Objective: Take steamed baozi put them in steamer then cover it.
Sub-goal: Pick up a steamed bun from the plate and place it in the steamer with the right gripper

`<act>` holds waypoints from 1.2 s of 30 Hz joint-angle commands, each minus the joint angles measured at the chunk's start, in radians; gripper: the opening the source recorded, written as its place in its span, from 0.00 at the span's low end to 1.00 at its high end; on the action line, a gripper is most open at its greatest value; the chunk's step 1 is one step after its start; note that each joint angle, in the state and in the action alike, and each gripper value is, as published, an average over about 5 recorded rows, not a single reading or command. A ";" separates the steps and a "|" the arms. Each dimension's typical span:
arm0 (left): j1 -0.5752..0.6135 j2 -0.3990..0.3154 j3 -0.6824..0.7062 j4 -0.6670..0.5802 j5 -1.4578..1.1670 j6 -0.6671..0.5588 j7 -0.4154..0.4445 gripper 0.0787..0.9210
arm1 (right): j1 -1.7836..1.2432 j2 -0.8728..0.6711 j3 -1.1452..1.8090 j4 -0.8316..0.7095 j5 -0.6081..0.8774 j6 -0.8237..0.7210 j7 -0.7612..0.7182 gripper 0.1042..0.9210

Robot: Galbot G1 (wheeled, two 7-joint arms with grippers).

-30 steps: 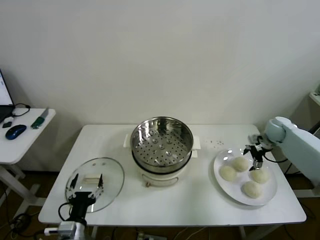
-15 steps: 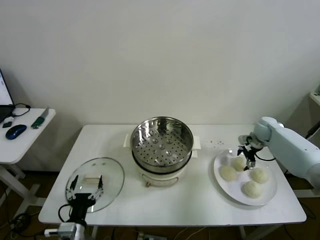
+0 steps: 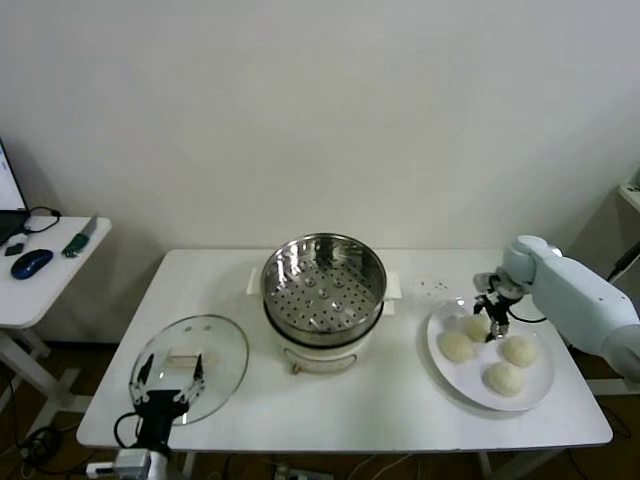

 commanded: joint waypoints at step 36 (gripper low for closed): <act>0.034 0.010 0.001 -0.023 -0.031 0.015 -0.028 0.88 | 0.614 0.416 -0.434 0.391 -0.060 0.496 0.025 0.72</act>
